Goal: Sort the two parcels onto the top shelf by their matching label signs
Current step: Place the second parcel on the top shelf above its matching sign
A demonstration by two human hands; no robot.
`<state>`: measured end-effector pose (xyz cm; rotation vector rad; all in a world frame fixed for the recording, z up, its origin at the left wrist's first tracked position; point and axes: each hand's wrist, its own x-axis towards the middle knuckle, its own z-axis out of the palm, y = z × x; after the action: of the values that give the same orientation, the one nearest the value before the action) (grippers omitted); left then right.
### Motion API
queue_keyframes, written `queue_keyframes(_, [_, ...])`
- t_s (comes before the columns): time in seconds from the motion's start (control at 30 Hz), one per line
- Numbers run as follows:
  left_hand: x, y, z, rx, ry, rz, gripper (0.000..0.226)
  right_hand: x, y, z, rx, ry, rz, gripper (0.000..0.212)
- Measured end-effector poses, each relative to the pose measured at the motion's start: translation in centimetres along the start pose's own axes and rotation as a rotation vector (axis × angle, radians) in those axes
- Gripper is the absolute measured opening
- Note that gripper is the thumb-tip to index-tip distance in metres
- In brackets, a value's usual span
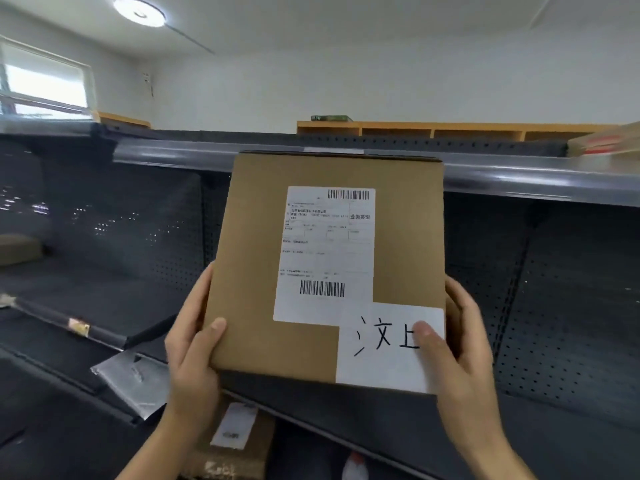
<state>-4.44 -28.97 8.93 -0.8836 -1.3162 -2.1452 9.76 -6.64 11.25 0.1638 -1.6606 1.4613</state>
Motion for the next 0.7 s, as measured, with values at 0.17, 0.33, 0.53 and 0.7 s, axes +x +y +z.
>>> queue_keyframes(0.17, [4.1, 2.0, -2.1, -0.002, -0.018, 0.036, 0.052, 0.1, -1.7, 1.7, -0.002, -0.015, 0.004, 0.065])
queue_keyframes(0.33, [5.9, 3.0, -2.2, -0.075, -0.035, 0.07, 0.055, 0.9, -4.2, 2.8, -0.022, 0.013, -0.111, 0.075])
queue_keyframes(0.53, [10.1, 3.7, 0.9, -0.174, -0.027, 0.052, 0.052, 6.2, -7.6, 3.5, -0.047, -0.095, -0.212, 0.06])
queue_keyframes(0.7, [15.4, 3.8, 4.2, -0.175, -0.057, -0.028, 0.052, 12.6, -8.7, 3.1, -0.155, -0.091, -0.153, 0.071])
